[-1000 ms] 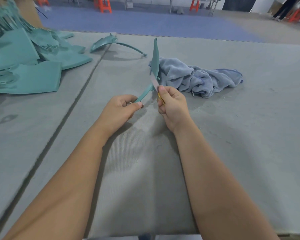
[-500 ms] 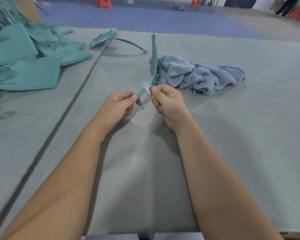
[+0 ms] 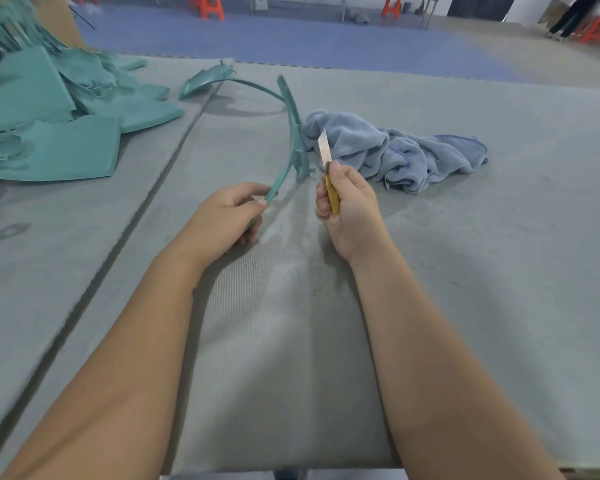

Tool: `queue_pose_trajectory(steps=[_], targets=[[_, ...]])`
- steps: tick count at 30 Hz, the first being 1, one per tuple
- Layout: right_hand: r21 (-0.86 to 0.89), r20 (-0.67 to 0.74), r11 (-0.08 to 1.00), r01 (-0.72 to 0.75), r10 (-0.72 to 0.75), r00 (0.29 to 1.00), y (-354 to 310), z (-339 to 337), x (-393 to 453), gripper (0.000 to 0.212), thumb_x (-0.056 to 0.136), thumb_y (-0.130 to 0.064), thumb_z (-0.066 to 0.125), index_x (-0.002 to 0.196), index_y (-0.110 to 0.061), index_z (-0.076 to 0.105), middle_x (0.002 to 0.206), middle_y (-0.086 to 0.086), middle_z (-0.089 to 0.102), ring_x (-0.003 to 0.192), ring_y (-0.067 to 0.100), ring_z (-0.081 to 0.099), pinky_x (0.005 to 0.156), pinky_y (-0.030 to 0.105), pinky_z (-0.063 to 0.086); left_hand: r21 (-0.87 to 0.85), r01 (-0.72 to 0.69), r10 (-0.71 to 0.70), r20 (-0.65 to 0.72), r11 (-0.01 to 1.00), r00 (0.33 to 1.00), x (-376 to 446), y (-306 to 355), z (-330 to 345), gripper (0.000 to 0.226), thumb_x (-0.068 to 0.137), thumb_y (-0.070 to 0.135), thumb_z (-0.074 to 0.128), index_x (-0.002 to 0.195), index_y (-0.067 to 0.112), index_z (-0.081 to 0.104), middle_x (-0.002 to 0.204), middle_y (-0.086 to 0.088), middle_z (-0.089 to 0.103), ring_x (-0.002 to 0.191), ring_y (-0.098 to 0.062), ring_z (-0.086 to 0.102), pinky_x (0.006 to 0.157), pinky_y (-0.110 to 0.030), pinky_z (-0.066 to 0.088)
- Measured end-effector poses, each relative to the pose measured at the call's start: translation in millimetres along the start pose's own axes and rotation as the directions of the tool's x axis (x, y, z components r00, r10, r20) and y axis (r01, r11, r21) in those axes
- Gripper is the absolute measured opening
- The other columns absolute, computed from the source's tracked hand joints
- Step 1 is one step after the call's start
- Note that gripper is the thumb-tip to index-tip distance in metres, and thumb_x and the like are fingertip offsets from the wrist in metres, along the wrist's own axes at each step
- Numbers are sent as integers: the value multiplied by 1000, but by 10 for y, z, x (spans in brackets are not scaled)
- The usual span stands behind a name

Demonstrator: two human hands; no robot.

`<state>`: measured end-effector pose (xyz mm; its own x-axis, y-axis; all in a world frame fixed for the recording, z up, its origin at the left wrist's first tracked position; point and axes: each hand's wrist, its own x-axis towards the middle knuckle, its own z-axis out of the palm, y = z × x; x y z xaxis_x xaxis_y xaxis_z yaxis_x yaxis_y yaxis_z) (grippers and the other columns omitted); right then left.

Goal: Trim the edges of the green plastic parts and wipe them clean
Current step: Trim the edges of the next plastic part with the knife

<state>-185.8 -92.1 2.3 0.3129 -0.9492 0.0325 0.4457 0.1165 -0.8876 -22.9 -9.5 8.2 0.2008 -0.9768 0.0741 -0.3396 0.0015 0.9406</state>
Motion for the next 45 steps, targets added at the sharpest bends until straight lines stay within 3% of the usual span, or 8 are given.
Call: queue_pose_trajectory(steps=[4, 6, 9, 13, 18, 35, 40, 45], targets=[[-126, 70, 992, 13, -4, 998, 34, 39, -2, 20, 101, -18, 50, 84, -15, 58, 83, 1, 59, 70, 11, 56, 62, 22, 47, 301, -30, 49, -58, 953, 997, -2, 59, 41, 38, 89, 22, 41, 108, 50, 59, 74, 9, 70, 75, -8, 64, 72, -30, 49], [-234, 93, 971, 42, -21, 995, 65, 57, -2, 19, 101, -18, 51, 84, -15, 58, 87, 3, 57, 75, 11, 56, 68, 25, 48, 441, -50, 117, -127, 896, 985, -7, 99, 134, 41, 86, 22, 40, 119, 38, 59, 81, 8, 70, 81, -14, 65, 75, -34, 50], [-319, 102, 945, 77, -46, 994, 76, 66, -11, 19, 101, -18, 52, 83, -14, 57, 84, 5, 55, 69, 9, 55, 69, 27, 47, 540, -65, 217, -223, 839, 950, 22, 134, 325, 27, 87, 14, 44, 105, 16, 63, 88, -4, 65, 82, -27, 60, 66, -36, 44], [-311, 107, 945, 107, -77, 991, 68, 74, -30, 23, 100, -15, 52, 78, -11, 55, 66, 2, 55, 50, 9, 42, 50, 22, 34, 449, -39, 181, -278, 892, 943, 40, 174, 413, 33, 89, 14, 43, 116, 17, 62, 95, -1, 65, 88, -23, 58, 71, -34, 43], [-320, 110, 945, 67, -33, 993, 62, 95, -44, 28, 99, -11, 53, 71, -12, 55, 47, -2, 42, 42, 7, 32, 38, 15, 25, 504, -72, 230, -259, 861, 938, 19, 102, 376, 15, 93, 36, 46, 90, 31, 59, 57, 5, 47, 58, -15, 46, 49, -29, 27], [-296, 53, 950, 99, -87, 995, 56, 128, -73, 24, 98, -6, 54, 74, -5, 56, 47, -5, 38, 43, 3, 31, 42, 12, 28, 492, -102, 246, -238, 864, 939, 73, 9, 292, 24, 95, 47, 50, 115, 49, 63, 59, 30, 52, 51, -3, 41, 49, -26, 28], [-297, 50, 949, 111, -101, 994, 51, 134, -75, 24, 98, -7, 54, 74, -6, 56, 50, -3, 37, 45, 4, 31, 43, 12, 28, 466, -100, 239, -250, 879, 938, 87, -6, 293, 27, 94, 47, 51, 118, 50, 62, 54, 17, 52, 59, -8, 44, 52, -25, 31], [-298, 32, 948, 108, -103, 994, 41, 124, -74, 23, 98, -8, 54, 75, -5, 57, 51, -3, 36, 45, 4, 31, 42, 11, 28, 458, -94, 226, -242, 884, 943, 72, 18, 309, 29, 94, 46, 52, 122, 50, 60, 74, 32, 59, 67, -20, 51, 51, -23, 31]])
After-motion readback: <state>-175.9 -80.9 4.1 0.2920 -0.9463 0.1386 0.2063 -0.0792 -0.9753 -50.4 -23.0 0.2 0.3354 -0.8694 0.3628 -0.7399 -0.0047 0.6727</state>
